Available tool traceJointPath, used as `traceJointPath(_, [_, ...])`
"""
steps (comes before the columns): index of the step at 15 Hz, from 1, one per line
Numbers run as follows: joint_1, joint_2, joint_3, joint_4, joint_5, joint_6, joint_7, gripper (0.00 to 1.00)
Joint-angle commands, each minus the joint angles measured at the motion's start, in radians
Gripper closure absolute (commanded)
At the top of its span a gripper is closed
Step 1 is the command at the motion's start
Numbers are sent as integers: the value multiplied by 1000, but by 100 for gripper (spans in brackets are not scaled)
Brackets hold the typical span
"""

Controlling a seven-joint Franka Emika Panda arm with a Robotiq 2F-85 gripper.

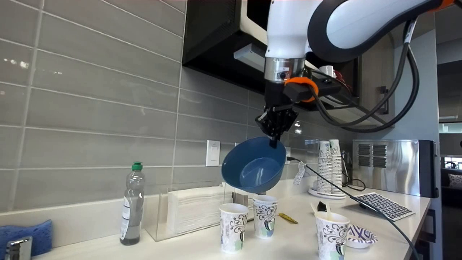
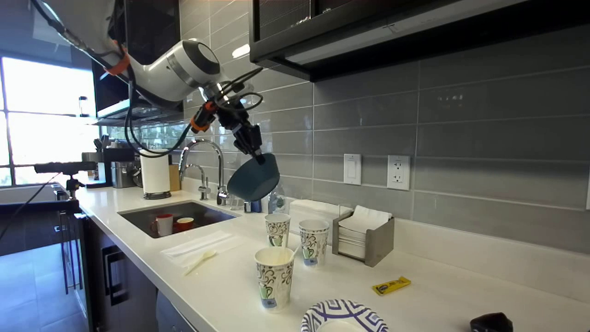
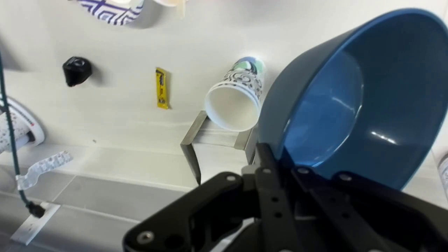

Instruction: Pour the beans in the blue bowl into the coffee cup

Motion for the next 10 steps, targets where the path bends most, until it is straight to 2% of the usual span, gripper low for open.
traceJointPath(1, [-32,-124,-14,-171,157,134,-19,99])
traceJointPath(6, [-40,-193,-40,-338,382,307,-111,99])
traceJointPath(10, [-54,-209,-46,-430,505,349,-198,99])
